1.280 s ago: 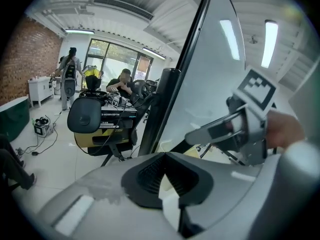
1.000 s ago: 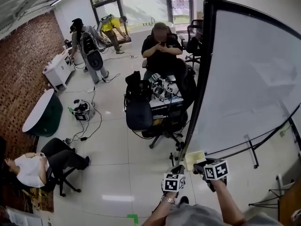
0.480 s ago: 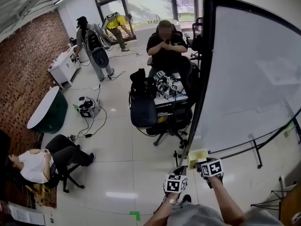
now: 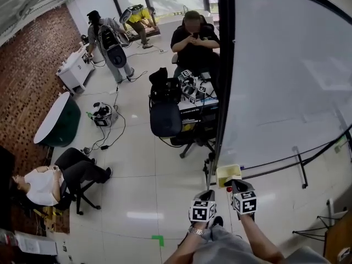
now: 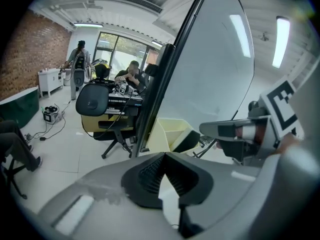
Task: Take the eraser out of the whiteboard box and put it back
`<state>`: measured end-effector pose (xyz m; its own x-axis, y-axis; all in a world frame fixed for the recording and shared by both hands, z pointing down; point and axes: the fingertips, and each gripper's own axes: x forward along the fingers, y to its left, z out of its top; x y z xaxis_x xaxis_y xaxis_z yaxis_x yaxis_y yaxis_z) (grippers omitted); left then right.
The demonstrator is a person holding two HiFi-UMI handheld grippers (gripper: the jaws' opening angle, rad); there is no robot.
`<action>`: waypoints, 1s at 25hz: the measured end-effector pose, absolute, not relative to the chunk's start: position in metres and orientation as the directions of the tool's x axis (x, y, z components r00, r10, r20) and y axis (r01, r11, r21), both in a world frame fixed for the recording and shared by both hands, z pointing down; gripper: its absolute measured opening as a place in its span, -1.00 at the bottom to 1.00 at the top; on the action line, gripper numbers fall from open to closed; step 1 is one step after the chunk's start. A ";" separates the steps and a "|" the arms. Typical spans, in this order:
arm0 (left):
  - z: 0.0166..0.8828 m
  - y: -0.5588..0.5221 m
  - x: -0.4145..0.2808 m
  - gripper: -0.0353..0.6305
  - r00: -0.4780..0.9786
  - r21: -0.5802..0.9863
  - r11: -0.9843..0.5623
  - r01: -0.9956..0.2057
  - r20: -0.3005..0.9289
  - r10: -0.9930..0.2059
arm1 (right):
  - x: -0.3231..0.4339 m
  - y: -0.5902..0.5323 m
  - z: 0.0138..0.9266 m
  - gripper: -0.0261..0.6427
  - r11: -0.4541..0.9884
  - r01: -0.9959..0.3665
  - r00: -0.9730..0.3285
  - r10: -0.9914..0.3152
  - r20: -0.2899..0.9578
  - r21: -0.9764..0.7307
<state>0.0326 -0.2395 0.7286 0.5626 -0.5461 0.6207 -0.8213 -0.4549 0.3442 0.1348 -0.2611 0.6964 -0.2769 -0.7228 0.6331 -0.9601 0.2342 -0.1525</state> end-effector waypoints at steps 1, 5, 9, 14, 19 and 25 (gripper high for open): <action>0.732 -0.234 0.034 -0.88 0.555 0.342 -0.448 -0.826 0.629 -0.545 | 0.128 -0.253 0.698 -0.91 0.260 -0.950 -0.311 -0.716 0.626 -0.174; 0.737 -0.208 0.042 -0.88 0.547 0.339 -0.442 -0.831 0.643 -0.536 | 0.102 -0.220 0.722 -0.91 0.333 -0.910 -0.411 -0.639 0.651 -0.247; 0.738 -0.172 0.034 -0.88 0.546 0.332 -0.449 -0.830 0.647 -0.533 | 0.072 -0.185 0.724 -0.91 0.400 -0.877 -0.470 -0.595 0.652 -0.267; 0.727 -0.141 0.021 -0.88 0.566 0.335 -0.468 -0.818 0.615 -0.549 | 0.044 -0.140 0.718 -0.91 0.415 -0.865 -0.492 -0.593 0.638 -0.282; 0.720 -0.075 0.003 -0.88 0.590 0.357 -0.475 -0.804 0.578 -0.564 | 0.022 -0.074 0.719 -0.91 0.404 -0.876 -0.470 -0.592 0.655 -0.264; 0.747 -0.004 -0.015 -0.88 0.592 0.378 -0.468 -0.799 0.631 -0.500 | 0.008 0.006 0.728 -0.91 0.379 -0.892 -0.431 -0.554 0.713 -0.245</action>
